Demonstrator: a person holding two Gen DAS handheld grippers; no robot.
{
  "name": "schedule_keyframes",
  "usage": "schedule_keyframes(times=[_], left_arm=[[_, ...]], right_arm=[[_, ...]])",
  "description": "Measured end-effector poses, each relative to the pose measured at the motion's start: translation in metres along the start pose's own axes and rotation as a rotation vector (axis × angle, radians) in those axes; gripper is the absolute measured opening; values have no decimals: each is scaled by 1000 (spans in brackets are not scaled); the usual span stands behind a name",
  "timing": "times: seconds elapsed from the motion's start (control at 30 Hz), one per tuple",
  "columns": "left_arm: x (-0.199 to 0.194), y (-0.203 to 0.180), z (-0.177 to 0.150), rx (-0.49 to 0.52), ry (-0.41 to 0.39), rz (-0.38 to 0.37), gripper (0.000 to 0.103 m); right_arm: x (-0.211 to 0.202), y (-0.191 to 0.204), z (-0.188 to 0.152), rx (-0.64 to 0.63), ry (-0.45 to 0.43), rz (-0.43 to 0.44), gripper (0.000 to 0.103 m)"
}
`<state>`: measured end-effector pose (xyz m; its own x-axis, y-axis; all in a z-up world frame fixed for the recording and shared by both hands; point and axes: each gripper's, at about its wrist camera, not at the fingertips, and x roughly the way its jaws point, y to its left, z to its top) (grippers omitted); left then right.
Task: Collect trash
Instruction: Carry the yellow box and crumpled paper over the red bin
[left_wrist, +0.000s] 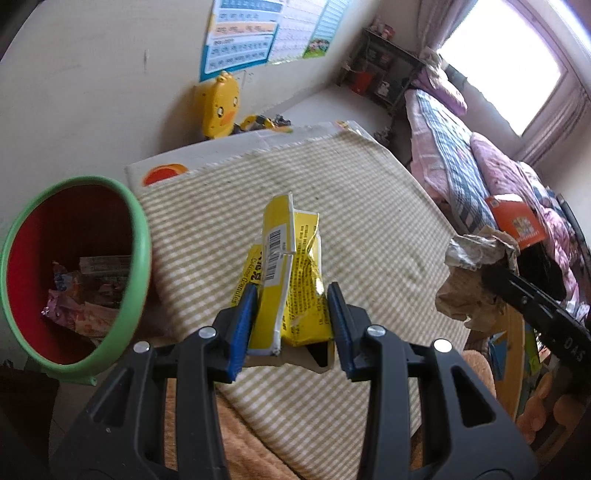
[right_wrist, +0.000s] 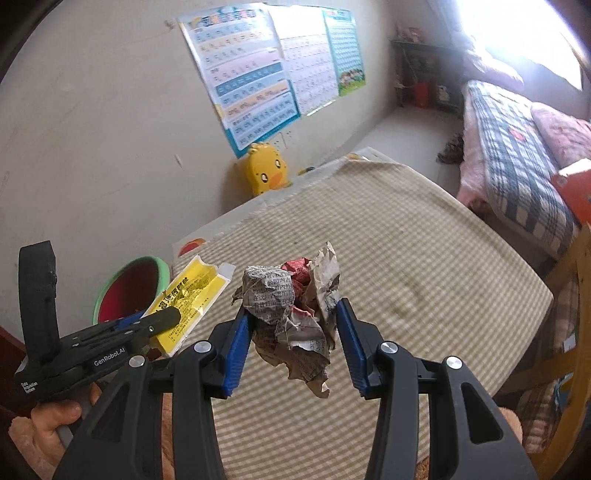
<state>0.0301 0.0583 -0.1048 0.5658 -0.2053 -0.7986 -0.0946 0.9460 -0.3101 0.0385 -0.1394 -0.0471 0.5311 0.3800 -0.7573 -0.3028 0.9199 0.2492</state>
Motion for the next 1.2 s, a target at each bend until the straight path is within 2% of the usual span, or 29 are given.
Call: schedule_keyframes(times=[0.47,0.8,1.2], left_arm=[[-25,64,-5,-109,-60,60,37],[-46,115,-12,-202,-110,129,37],[-65,170,-28,-293,-122,200,37]], right_arm=[[20,59,5,-128,36,42,43],[38,109,8,-204,67,108,44],[65,164,2,-295,118,182,44]])
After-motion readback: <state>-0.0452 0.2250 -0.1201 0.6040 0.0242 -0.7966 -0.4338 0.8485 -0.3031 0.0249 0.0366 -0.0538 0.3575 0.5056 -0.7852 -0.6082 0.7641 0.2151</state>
